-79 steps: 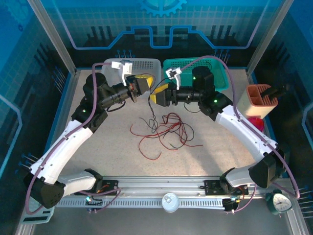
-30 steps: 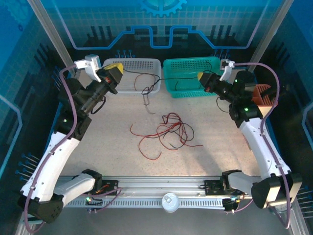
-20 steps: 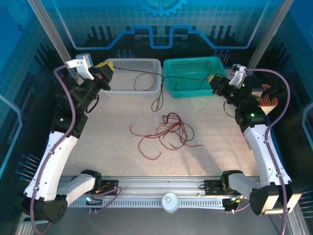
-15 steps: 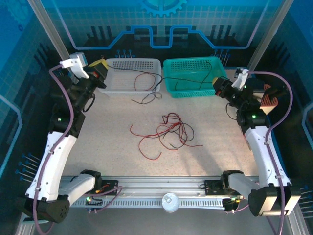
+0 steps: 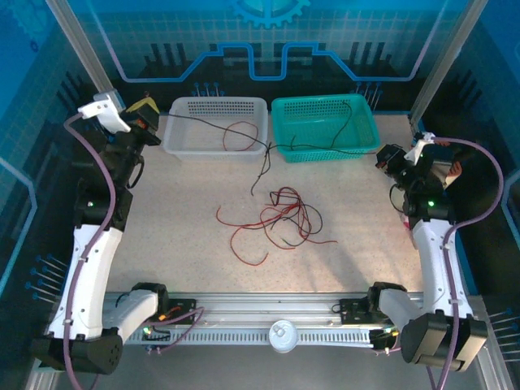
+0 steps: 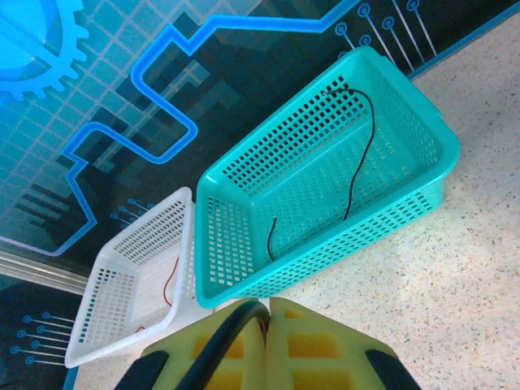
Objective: Untangle the cables
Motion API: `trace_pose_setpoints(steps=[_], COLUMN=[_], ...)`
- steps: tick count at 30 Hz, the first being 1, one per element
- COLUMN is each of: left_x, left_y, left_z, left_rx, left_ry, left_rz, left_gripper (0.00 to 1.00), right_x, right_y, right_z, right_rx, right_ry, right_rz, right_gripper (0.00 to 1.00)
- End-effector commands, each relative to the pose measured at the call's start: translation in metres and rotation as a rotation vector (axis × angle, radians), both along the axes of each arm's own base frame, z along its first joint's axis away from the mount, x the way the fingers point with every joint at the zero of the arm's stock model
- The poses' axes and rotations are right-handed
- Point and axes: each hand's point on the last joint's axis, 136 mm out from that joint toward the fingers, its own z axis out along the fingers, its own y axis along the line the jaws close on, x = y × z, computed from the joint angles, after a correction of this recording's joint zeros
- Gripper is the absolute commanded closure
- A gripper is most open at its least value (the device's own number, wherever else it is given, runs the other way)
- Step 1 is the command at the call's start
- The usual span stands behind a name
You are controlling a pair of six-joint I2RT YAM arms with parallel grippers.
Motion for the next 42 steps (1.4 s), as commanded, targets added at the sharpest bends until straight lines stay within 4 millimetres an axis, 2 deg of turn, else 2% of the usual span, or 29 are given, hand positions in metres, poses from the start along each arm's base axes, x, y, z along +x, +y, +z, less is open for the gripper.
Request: trace_pose_setpoints(steps=[1, 13, 16, 20, 25, 30, 33, 36, 38, 42], left_x=[-0.011, -0.019, -0.018, -0.013, -0.012, -0.012, -0.009, -0.003, 0.000, 0.008], left_y=[0.017, 0.045, 0.048, 0.050, 0.056, 0.056, 0.054, 0.051, 0.047, 0.041], left_z=[0.024, 0.056, 0.057, 0.056, 0.062, 0.070, 0.074, 0.077, 0.081, 0.084], left_rx=[-0.008, -0.034, -0.037, -0.059, -0.066, -0.068, -0.082, -0.093, -0.093, -0.092], left_ry=[-0.068, -0.145, -0.149, -0.154, -0.168, -0.185, -0.197, -0.205, -0.220, -0.240], left_rz=[0.068, 0.154, 0.164, 0.163, 0.180, 0.179, 0.157, 0.131, 0.107, 0.059], left_gripper=[1.00, 1.00, 1.00, 1.00, 1.00, 1.00, 1.00, 1.00, 1.00, 1.00], right_x=[-0.008, -0.020, -0.022, -0.022, -0.028, -0.027, -0.020, -0.016, -0.018, -0.028], right_y=[-0.014, -0.065, -0.071, -0.068, -0.084, -0.081, -0.058, -0.019, 0.007, 0.043], right_z=[0.004, -0.022, -0.021, -0.009, -0.009, 0.000, 0.021, 0.053, 0.076, 0.110], right_rx=[-0.006, 0.094, 0.102, 0.115, 0.101, 0.134, 0.159, 0.126, 0.092, 0.026], right_ry=[-0.004, 0.080, 0.082, 0.042, 0.052, 0.014, -0.065, -0.145, -0.200, -0.308], right_rz=[-0.058, -0.272, -0.299, -0.286, -0.355, -0.338, -0.227, -0.064, 0.017, 0.116], right_gripper=[1.00, 1.00, 1.00, 1.00, 1.00, 1.00, 1.00, 1.00, 1.00, 1.00])
